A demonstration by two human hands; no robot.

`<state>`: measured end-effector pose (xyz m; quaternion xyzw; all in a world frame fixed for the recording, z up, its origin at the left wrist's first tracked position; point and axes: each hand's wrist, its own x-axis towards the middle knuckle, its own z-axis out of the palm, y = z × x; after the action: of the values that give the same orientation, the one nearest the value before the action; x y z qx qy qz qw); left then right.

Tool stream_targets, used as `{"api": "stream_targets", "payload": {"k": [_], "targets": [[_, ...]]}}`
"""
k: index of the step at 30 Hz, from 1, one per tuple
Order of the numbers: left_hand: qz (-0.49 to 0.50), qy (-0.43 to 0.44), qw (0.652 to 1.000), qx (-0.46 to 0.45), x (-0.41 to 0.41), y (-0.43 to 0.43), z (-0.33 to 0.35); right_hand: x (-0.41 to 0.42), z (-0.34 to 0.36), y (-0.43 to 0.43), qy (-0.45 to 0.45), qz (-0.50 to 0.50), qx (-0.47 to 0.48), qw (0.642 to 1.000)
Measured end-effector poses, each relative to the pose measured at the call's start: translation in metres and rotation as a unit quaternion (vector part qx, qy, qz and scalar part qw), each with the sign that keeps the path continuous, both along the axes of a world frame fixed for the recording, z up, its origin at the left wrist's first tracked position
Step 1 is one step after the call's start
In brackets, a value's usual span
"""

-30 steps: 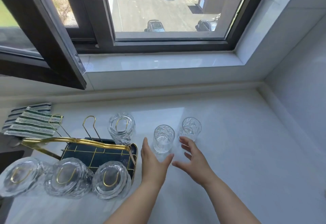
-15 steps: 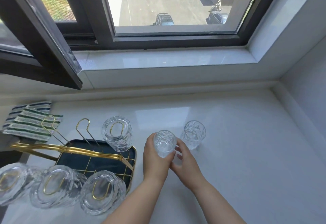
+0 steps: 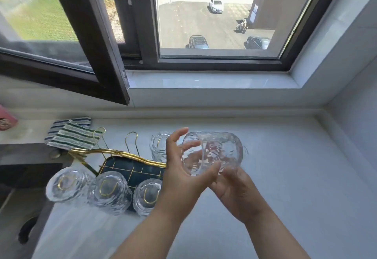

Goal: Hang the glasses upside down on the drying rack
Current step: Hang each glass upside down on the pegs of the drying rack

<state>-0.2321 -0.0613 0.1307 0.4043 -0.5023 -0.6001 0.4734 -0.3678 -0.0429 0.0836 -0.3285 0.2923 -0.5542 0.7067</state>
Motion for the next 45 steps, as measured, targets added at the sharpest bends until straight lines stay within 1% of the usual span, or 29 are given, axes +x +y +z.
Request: {"api": "stream_targets", "payload": {"k": [3,5,6,8,10,11,13,14,15,17,19,21,24,27,34,39,40,43,45], "targets": [[-0.010,-0.006,1.000,-0.021,0.034,-0.006,0.014,0.017,0.022,-0.011,0.023,0.013,-0.020,0.999],[-0.005,-0.037,0.999,-0.018,0.060,-0.014,0.020,0.028,0.037,-0.021,0.039,0.021,-0.029,0.999],[-0.007,-0.075,0.997,-0.024,0.074,-0.020,0.024,0.034,0.044,-0.028,0.060,0.026,-0.040,0.997],[-0.023,-0.184,0.981,-0.056,0.101,-0.034,0.030,0.048,0.059,-0.043,0.143,0.023,-0.063,0.987],[-0.041,-0.294,0.951,-0.088,0.123,-0.051,0.035,0.064,0.073,-0.059,0.254,0.004,-0.082,0.964],[-0.044,-0.346,0.932,-0.103,0.131,-0.061,0.036,0.073,0.079,-0.067,0.309,-0.005,-0.097,0.946],[-0.034,-0.429,0.893,-0.135,0.144,-0.081,0.035,0.091,0.087,-0.084,0.423,-0.021,-0.139,0.895],[-0.026,-0.446,0.882,-0.149,0.148,-0.090,0.034,0.099,0.088,-0.093,0.469,-0.024,-0.157,0.869],[-0.023,-0.445,0.881,-0.158,0.152,-0.098,0.033,0.106,0.088,-0.101,0.501,-0.023,-0.170,0.848],[-0.037,-0.419,0.893,-0.162,0.157,-0.111,0.028,0.116,0.083,-0.115,0.545,-0.016,-0.181,0.819],[-0.058,-0.408,0.899,-0.147,0.160,-0.121,0.021,0.122,0.074,-0.126,0.567,-0.006,-0.172,0.806],[-0.067,-0.421,0.895,-0.129,0.160,-0.130,0.010,0.124,0.063,-0.134,0.574,0.006,-0.163,0.803],[-0.089,-0.460,0.879,-0.089,0.159,-0.142,-0.001,0.125,0.047,-0.143,0.588,0.033,-0.150,0.794],[-0.119,-0.510,0.850,-0.058,0.158,-0.152,-0.007,0.127,0.034,-0.150,0.607,0.066,-0.136,0.781],[-0.171,-0.580,0.796,-0.026,0.152,-0.161,-0.012,0.129,0.019,-0.163,0.673,0.122,-0.148,0.714],[-0.198,-0.592,0.781,-0.004,0.147,-0.164,-0.014,0.132,0.012,-0.167,0.709,0.147,-0.166,0.670],[-0.202,-0.593,0.779,-0.004,0.147,-0.164,-0.014,0.133,0.010,-0.167,0.719,0.149,-0.176,0.655],[-0.209,-0.593,0.777,-0.001,0.147,-0.165,-0.015,0.133,0.004,-0.168,0.762,0.148,-0.212,0.593],[-0.207,-0.586,0.783,0.006,0.147,-0.165,-0.017,0.133,0.002,-0.167,0.776,0.145,-0.215,0.574]]}}
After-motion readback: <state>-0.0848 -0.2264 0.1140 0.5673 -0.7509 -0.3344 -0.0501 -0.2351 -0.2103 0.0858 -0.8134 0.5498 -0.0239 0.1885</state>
